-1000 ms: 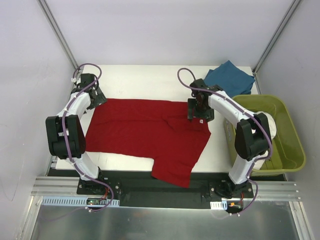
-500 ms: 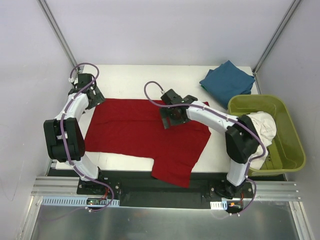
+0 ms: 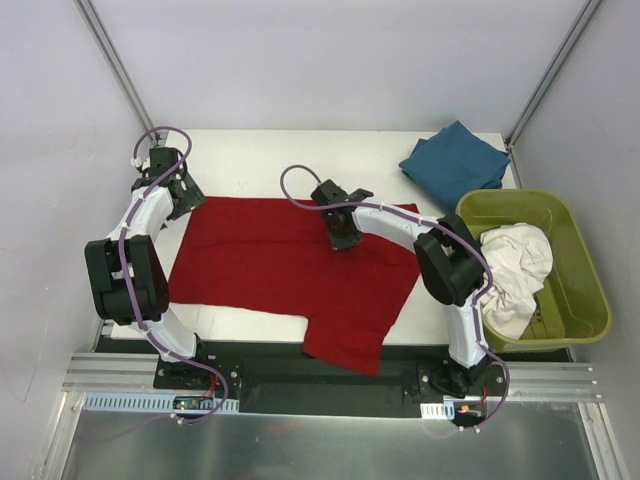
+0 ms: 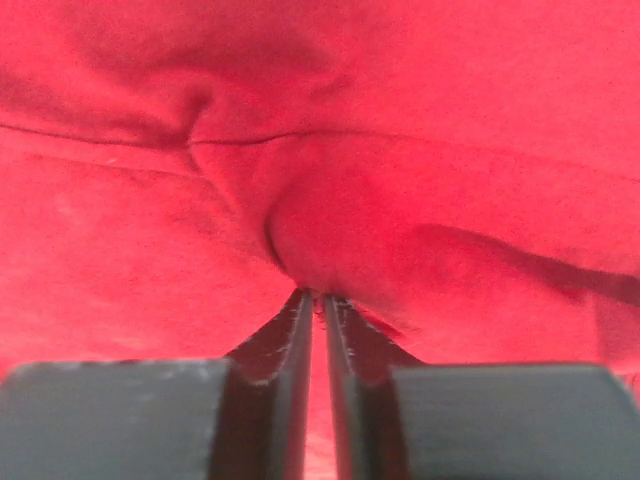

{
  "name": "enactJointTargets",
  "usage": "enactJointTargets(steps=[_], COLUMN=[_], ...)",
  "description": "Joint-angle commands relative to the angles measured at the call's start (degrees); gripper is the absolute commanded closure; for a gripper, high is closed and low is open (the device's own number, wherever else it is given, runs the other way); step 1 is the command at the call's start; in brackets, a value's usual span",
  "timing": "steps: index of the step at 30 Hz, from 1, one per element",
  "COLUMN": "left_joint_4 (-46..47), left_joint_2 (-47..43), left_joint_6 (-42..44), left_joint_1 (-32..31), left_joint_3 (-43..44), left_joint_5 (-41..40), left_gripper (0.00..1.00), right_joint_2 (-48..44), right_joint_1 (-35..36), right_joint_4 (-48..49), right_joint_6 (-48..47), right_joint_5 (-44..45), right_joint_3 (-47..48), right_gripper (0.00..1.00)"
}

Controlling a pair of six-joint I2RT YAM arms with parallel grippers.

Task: Fold and stack the t-shirts
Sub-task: Fold the flattened tshirt in 1/3 of the way

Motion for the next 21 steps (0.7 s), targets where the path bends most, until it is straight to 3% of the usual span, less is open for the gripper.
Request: enactJointTargets(steps=[1,6,11,17,20,21], left_joint_4=[-0.8,-0.7,-0.7,-0.8,-0.7,-0.7], left_joint_2=[-1.7,-1.4,-0.8,-0.6,-0.6,-0.7], left_joint_6=[-0.9,-0.8,-0.6,-0.4,-0.2,-0.2], left_joint_1=[0.6,0.8,0.9,0.9,0.8,0.8], left_joint_3=[-0.1,0.1,0.2,0.2,0.2,0.1], left_joint_5=[0.7,1.6,1.3,1.3,1.2,1.2], left_gripper=[0.01,0.01,0.01,0.01,0.01,0.01], right_joint_2=[-1.9,-2.4,-1.6,1.2,-1.6,-4.3], right_joint_1=[-0.5,-1.1,-2.5,-2.6,-2.5,-2.5], right_joint_4=[-4.2,-20.8,-25.9,-22.9,-19.6,-17.8], right_joint_6=[-0.7,-4.7,-7.5,-7.7,-7.7,-7.7], right_joint_5=[-4.8,-12.4,-20.8,-25.4,-22.6,-21.5], right_joint_3=[4.2,10.8,12.3,12.8,10.8,9.8], right_gripper=[0.92,0.91,0.89,0.69,0.50,0.40])
